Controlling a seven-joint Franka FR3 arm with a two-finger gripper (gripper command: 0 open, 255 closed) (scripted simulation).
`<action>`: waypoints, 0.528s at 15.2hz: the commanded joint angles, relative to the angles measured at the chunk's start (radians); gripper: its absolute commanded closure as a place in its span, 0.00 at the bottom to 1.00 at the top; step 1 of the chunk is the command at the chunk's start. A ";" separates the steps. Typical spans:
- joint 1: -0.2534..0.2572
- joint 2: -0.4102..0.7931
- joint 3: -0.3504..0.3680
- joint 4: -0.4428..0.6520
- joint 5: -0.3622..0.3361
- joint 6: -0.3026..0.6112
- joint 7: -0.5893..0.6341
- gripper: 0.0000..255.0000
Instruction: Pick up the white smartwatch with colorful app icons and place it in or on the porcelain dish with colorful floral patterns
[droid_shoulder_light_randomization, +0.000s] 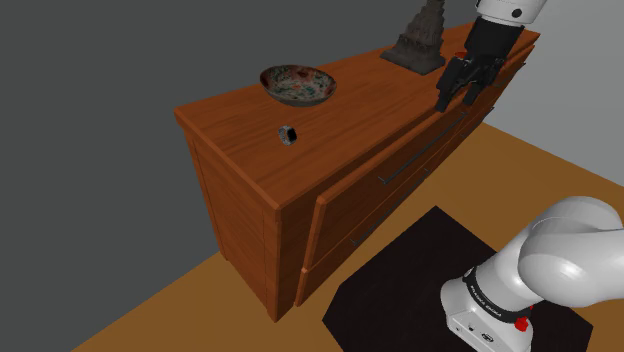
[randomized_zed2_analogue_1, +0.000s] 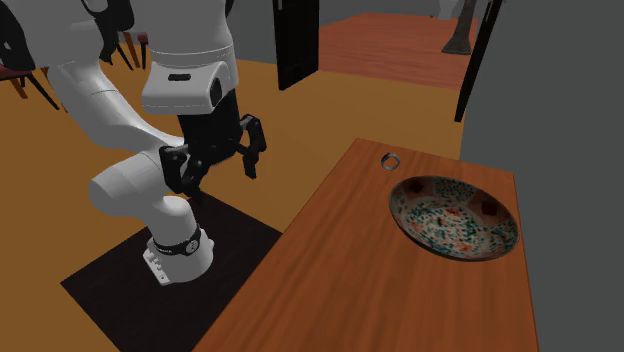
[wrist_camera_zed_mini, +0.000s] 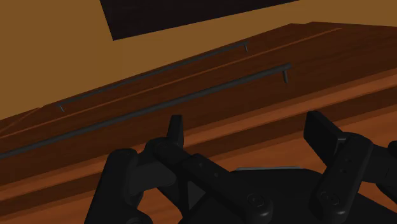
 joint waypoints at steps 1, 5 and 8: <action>0.000 0.000 0.000 0.000 0.000 0.000 0.000 0.00; 0.032 0.072 0.080 0.042 0.043 0.033 0.080 0.00; 0.053 0.136 0.137 0.085 0.068 0.057 0.139 0.00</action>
